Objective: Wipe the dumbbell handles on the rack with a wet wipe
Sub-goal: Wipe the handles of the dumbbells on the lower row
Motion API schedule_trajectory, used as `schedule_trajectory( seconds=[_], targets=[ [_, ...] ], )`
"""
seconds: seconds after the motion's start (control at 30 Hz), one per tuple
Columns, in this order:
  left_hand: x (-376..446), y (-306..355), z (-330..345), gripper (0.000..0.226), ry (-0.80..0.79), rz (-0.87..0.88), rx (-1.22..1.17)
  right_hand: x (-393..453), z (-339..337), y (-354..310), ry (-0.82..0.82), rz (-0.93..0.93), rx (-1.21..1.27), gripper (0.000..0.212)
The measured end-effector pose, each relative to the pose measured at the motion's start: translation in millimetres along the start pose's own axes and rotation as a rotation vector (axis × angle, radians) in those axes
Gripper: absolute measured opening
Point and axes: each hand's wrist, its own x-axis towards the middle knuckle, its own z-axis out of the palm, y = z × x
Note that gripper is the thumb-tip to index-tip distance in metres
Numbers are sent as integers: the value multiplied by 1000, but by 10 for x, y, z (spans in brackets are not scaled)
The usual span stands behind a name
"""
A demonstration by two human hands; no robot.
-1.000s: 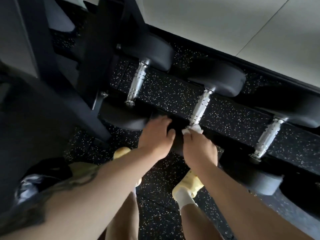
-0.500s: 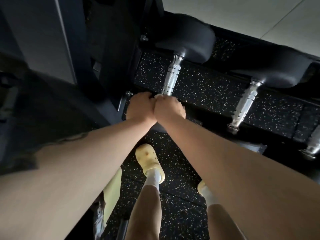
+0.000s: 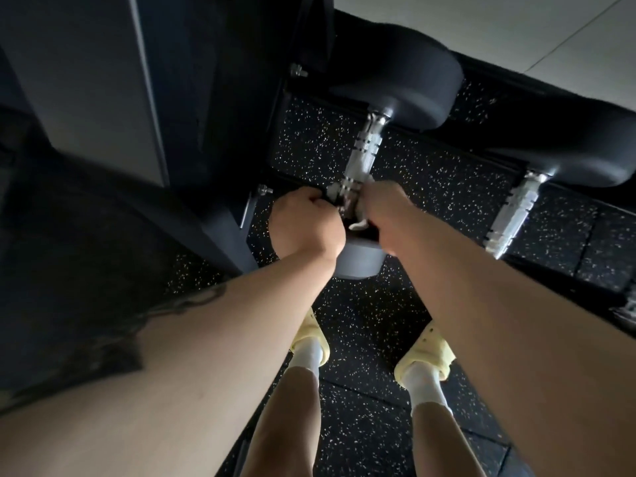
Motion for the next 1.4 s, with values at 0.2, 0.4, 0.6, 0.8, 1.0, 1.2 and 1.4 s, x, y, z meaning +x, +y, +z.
schedule_trajectory(
  seconds=[0.2, 0.4, 0.6, 0.8, 1.0, 1.2, 1.4],
  targets=[
    [-3, -70, 11, 32, 33, 25, -76, -674, 171, 355, 124, -429, -385, 31],
    [-34, -67, 20, 26, 62, -14, -173, -284, -152, 300, -160, -718, -694, 47],
    [-14, -67, 20, 29, 66, -23, -179, 37, 31, 206, -53, -769, -879, 45],
    [-47, -50, 3, 31, 71, -10, -121, -502, 8, 628, -29, -481, -166, 32],
    [-35, -61, 11, 26, 66, 18, -91, -82, 67, 344, 65, -131, -274, 25],
    [-34, -85, 31, 21, 39, 70, -41, 77, -388, -10, 397, -196, 201, 17],
    [-94, -152, -64, 20, -17, 272, -43, 219, -176, 117, 665, -1078, -583, 31]
  ],
)
